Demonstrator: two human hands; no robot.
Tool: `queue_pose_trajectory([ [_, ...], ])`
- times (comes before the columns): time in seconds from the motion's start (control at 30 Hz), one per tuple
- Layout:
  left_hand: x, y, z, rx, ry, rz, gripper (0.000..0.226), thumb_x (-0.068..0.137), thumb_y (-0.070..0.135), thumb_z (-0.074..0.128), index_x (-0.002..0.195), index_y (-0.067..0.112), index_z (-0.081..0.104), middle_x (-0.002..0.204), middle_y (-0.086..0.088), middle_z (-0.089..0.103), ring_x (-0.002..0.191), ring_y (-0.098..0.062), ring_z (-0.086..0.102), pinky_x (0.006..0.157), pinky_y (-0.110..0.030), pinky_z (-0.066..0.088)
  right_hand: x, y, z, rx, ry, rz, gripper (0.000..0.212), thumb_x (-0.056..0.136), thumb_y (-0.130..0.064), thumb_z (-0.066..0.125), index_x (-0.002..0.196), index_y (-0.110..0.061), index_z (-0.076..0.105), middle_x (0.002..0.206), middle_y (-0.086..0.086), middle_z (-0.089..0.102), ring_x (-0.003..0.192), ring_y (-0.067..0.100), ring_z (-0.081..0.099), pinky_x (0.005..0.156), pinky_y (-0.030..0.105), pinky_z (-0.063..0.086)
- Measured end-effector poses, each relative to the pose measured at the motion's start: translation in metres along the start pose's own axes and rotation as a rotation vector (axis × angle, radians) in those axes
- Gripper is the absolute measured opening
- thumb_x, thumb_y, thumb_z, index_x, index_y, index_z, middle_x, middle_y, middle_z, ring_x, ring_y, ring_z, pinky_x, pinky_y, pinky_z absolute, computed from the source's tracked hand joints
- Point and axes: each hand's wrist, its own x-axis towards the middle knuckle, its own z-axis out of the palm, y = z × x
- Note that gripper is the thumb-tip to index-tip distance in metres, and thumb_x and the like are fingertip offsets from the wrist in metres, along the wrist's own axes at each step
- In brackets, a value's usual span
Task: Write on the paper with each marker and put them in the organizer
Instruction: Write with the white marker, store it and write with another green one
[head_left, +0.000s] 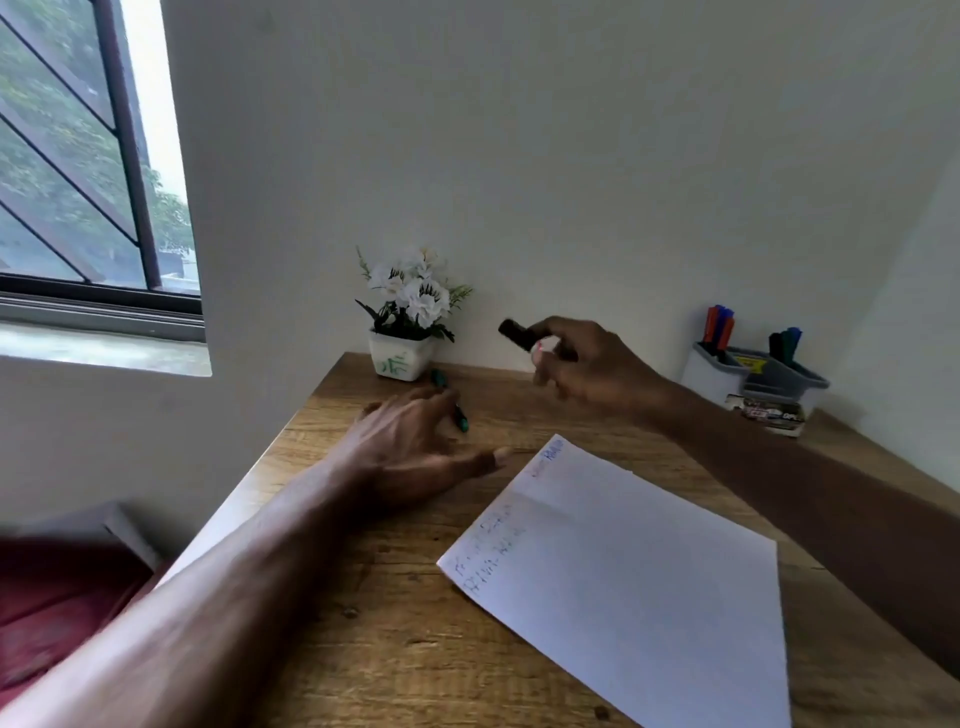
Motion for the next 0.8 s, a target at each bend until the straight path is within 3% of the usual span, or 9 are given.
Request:
queue_pose_trajectory([
  [0.07,0.000,0.003,0.002,-0.042,0.233,0.136,0.106,0.076,0.092,0.041,0.158,0.025,0.039,0.157,0.000,0.050,0.137,-0.018,0.053,0.108,-0.038,0.045,-0.040,0.005,-0.006,-0.063,-0.009,-0.060,0.013,0.098,-0.030,0.059,0.109,-0.028,0.067,0.074,-0.008,0.069,0.060,-0.001,0.059,0.060,0.018,0.045],
  [0.13,-0.002,0.006,0.006,-0.078,0.388,0.293,0.087,0.088,0.076,0.053,0.156,0.023,0.043,0.145,0.002,0.060,0.121,-0.012,0.063,0.097,-0.035,0.054,-0.073,0.008,-0.001,-0.131,-0.011,-0.140,0.012,0.098,-0.036,0.058,0.095,-0.026,0.066,0.074,-0.009,0.067,0.064,0.003,0.060,0.059,0.025,0.047],
  [0.23,-0.008,0.017,0.012,-0.041,0.484,0.472,0.062,0.096,0.050,0.066,0.150,0.022,0.052,0.128,0.004,0.067,0.097,-0.007,0.066,0.079,-0.035,0.060,-0.099,0.015,0.012,-0.144,-0.032,-0.248,0.024,0.098,-0.042,0.053,0.090,-0.024,0.066,0.076,-0.009,0.066,0.066,0.008,0.059,0.060,0.036,0.047],
  [0.4,-0.017,0.026,0.011,0.000,0.539,0.558,0.025,0.096,0.025,0.074,0.119,0.017,0.074,0.100,0.009,0.071,0.076,-0.001,0.059,0.064,-0.030,0.057,-0.101,0.021,0.017,-0.174,0.020,-0.365,0.026,0.099,-0.038,0.049,0.101,-0.019,0.066,0.076,-0.005,0.063,0.064,0.012,0.051,0.058,0.030,0.033],
  [0.53,-0.025,0.034,0.009,-0.055,0.487,0.532,0.021,0.096,0.030,0.076,0.112,0.016,0.075,0.095,0.012,0.071,0.074,-0.002,0.062,0.064,-0.026,0.054,-0.104,0.022,0.022,-0.228,0.020,-0.415,0.028,0.098,-0.043,0.043,0.102,-0.023,0.063,0.089,-0.002,0.070,0.074,0.021,0.060,0.061,0.036,0.045],
  [0.8,-0.027,0.040,0.012,-0.032,0.454,0.497,0.015,0.099,0.025,0.072,0.110,0.015,0.074,0.095,0.010,0.069,0.075,-0.003,0.060,0.068,-0.023,0.051,-0.106,0.020,0.024,-0.237,0.028,-0.342,0.036,0.095,-0.050,0.038,0.105,-0.027,0.064,0.089,-0.001,0.073,0.078,0.027,0.066,0.066,0.041,0.053],
])
